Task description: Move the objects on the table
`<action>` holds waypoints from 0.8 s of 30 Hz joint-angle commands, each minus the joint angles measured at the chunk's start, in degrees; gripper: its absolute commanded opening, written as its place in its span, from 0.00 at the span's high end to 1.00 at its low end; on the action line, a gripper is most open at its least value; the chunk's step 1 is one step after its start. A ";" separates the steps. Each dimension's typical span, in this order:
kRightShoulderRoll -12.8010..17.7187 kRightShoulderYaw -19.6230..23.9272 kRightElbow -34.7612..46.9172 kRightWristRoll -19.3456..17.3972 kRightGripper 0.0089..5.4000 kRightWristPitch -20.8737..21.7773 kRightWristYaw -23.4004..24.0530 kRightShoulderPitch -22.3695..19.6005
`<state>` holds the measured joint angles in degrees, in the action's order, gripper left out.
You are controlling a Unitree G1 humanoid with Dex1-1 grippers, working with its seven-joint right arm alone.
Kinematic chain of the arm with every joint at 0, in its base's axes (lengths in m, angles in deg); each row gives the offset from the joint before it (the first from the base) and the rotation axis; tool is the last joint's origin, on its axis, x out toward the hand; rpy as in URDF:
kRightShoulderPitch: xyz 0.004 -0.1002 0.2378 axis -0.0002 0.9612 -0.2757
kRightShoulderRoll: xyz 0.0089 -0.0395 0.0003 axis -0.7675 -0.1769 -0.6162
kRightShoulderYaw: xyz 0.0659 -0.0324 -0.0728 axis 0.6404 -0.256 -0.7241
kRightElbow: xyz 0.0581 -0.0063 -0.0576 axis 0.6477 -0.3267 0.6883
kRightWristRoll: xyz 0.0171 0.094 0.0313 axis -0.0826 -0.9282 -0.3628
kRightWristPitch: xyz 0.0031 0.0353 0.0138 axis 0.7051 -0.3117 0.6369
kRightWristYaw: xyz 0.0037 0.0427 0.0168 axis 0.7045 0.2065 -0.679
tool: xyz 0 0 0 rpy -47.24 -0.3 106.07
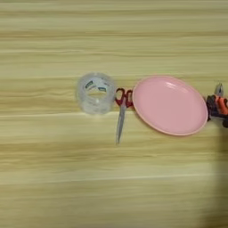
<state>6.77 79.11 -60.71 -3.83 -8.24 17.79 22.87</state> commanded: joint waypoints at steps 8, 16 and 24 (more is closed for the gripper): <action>-0.31 -2.73 5.34 0.70 0.01 0.18 -0.04 -2.33; -0.65 -3.50 7.92 0.48 0.01 -0.70 -0.27 -1.59; 1.48 -2.25 12.98 0.48 0.01 -2.02 0.13 -2.03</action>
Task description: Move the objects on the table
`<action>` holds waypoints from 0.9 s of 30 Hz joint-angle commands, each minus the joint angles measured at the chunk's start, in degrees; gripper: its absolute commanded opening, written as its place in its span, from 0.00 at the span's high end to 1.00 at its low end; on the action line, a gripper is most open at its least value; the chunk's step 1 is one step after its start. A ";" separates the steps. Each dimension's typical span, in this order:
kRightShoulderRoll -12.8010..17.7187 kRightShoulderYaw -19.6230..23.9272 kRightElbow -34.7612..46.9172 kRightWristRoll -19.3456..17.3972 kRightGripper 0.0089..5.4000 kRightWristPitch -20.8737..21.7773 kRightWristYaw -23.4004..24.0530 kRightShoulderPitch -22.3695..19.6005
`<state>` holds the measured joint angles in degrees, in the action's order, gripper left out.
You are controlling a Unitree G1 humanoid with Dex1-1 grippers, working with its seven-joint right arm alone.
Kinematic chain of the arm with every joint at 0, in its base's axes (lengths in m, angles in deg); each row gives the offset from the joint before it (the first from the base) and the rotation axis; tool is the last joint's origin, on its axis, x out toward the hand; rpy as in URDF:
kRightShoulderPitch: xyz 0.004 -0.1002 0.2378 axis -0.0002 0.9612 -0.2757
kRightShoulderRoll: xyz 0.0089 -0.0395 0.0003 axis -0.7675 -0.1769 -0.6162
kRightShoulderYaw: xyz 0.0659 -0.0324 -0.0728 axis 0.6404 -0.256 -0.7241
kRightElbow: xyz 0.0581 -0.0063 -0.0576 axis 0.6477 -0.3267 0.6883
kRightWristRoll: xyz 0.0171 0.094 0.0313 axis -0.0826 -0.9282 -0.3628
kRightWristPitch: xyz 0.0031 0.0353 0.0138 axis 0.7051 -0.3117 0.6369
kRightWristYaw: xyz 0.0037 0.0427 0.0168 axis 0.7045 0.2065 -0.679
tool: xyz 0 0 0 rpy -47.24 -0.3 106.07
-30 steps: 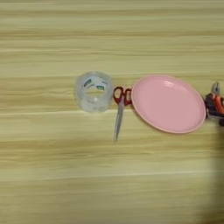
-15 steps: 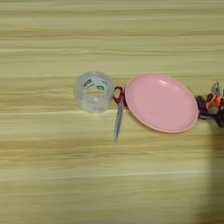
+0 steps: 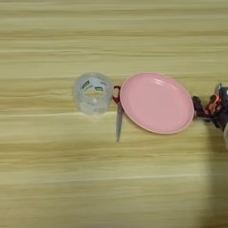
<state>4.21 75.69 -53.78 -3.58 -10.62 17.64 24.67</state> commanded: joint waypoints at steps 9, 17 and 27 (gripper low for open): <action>3.96 -2.20 14.78 1.71 0.01 -3.24 -0.83 -5.90; 3.27 -9.30 21.36 1.78 0.01 -9.06 -6.91 -13.78; 2.77 -20.99 4.65 3.79 0.01 -23.43 -25.09 -52.19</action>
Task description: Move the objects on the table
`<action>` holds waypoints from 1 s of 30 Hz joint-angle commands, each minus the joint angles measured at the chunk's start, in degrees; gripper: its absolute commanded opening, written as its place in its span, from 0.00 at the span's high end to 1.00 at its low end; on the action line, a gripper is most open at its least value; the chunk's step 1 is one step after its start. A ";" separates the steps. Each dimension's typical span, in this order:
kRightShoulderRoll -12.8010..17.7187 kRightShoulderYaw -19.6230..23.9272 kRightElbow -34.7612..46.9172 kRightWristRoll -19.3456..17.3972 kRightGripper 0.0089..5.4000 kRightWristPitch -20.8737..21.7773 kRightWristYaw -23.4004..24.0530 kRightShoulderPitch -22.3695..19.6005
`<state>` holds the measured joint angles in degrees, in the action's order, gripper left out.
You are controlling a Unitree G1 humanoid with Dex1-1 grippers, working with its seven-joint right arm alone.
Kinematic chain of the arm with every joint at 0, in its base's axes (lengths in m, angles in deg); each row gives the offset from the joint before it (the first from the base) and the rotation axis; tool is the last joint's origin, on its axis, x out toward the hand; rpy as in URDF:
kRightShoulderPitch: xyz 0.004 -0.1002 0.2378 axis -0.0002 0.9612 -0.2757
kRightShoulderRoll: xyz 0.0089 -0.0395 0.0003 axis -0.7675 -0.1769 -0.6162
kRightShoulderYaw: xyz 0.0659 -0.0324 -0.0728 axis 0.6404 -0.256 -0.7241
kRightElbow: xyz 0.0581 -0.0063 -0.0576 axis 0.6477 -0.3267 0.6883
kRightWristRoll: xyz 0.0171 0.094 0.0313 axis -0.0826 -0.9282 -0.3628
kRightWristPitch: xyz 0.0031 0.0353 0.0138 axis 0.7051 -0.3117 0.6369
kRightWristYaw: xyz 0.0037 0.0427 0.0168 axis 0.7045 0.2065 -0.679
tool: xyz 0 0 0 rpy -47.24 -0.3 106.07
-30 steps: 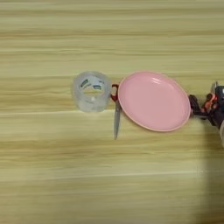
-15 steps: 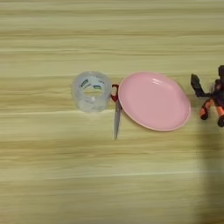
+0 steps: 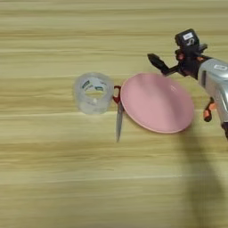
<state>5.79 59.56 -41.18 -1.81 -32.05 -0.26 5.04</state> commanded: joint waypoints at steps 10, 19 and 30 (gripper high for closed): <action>-7.77 -12.07 -27.44 7.08 0.01 -4.78 -15.50 -52.99; -10.70 -12.54 -32.42 9.24 0.01 -2.49 -16.75 -56.61; -10.21 -12.88 -34.17 11.80 0.01 -1.59 -18.28 -58.28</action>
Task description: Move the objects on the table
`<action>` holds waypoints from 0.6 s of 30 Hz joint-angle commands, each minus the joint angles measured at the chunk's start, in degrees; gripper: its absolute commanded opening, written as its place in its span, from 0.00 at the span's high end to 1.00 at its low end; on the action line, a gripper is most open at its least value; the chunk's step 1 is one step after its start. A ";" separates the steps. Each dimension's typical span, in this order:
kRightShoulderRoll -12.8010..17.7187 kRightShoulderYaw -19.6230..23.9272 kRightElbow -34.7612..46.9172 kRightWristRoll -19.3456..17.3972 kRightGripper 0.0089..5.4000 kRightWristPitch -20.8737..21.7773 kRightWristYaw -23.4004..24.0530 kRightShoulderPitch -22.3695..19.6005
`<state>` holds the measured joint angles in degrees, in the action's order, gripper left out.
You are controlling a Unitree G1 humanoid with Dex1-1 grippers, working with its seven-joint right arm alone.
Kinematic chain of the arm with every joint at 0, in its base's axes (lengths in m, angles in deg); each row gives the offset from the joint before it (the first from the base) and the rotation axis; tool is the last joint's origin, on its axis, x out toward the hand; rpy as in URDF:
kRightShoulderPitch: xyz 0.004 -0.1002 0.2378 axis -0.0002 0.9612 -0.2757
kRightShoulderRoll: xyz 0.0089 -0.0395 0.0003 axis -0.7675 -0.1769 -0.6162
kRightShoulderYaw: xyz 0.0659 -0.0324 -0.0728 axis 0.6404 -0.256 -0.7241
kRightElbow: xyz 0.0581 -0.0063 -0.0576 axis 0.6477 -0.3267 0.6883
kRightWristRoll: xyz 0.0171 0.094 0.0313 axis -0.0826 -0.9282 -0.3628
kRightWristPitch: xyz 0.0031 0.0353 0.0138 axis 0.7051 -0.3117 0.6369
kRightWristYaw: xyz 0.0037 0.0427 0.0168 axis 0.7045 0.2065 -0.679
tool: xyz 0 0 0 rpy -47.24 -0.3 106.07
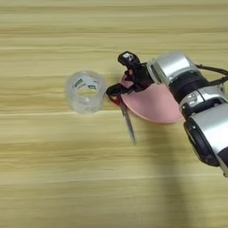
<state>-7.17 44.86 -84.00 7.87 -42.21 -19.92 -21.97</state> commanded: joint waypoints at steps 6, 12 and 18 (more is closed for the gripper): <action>2.70 1.40 9.30 3.16 0.01 8.45 0.28 -32.38; 2.92 0.88 9.58 4.61 0.01 8.52 -0.59 -33.30; 3.10 1.19 9.72 5.60 0.01 8.55 -1.35 -34.40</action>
<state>-7.83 43.96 -84.86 12.18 -42.04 -24.06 -29.85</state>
